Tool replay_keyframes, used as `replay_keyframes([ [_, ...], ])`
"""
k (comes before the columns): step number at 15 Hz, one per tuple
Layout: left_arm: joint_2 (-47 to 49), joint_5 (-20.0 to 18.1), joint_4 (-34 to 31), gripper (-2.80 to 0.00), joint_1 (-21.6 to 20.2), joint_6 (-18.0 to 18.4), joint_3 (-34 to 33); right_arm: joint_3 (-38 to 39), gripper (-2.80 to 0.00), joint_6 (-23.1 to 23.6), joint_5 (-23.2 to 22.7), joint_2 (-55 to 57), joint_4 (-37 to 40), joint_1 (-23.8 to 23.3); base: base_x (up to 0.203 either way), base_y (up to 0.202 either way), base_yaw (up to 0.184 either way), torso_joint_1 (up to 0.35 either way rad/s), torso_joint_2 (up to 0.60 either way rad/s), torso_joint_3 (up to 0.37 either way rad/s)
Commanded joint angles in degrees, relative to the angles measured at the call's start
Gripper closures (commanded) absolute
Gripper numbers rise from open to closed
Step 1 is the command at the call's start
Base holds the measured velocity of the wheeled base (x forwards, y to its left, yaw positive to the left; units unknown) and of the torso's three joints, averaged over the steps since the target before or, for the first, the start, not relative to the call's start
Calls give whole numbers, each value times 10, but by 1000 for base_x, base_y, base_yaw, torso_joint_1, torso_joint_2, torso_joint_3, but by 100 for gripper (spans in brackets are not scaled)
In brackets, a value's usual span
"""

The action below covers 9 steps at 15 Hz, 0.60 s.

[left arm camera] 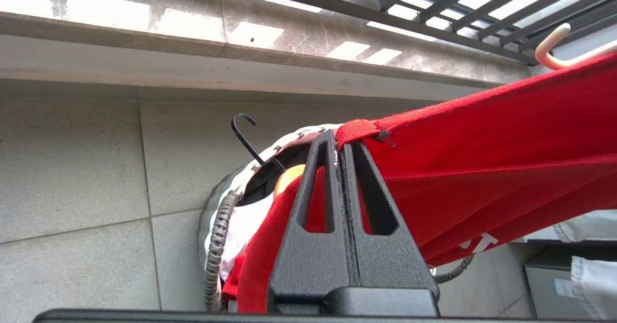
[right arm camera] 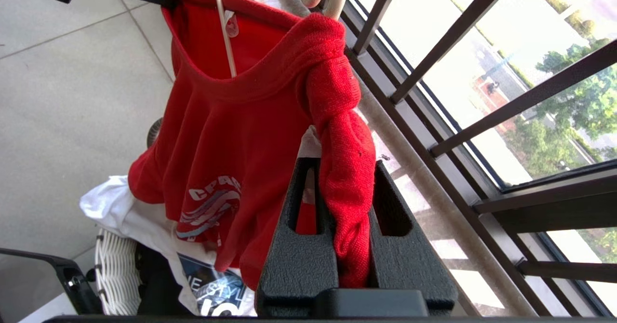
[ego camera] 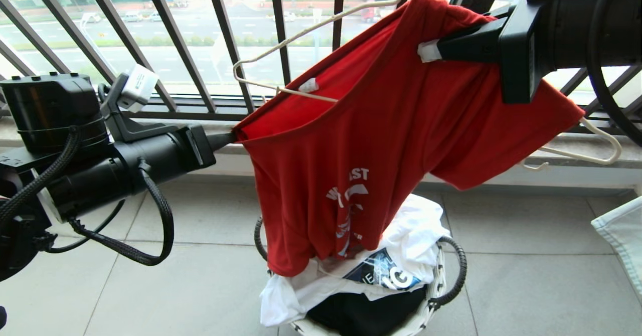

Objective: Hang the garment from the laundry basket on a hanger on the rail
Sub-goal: Hang the clothes on the clothes rack

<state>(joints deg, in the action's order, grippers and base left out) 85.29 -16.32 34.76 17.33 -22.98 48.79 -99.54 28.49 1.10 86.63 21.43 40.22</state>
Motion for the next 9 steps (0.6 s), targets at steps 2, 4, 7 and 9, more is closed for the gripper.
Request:
replay_keyframes([
  [2, -1, -5, 2, 0, 32, -1, -13, 0, 0, 1, 0, 5, -6, 2, 0, 0, 0, 0, 0, 0],
  [4, 15, -2, 4, 0, 35, -3, -12, 0, 0, -8, 0, 3, -7, 13, 0, 0, 0, 0, 0, 0],
  [7, 32, 1, 5, 0, 34, -3, -9, 0, 0, -34, 0, -2, -6, 32, 0, 0, 0, 0, 0, 0],
  [9, 41, 3, 7, 0, 28, -2, -7, 2, 0, -34, -1, -6, -3, 33, 0, 0, 0, 0, 0, 0],
])
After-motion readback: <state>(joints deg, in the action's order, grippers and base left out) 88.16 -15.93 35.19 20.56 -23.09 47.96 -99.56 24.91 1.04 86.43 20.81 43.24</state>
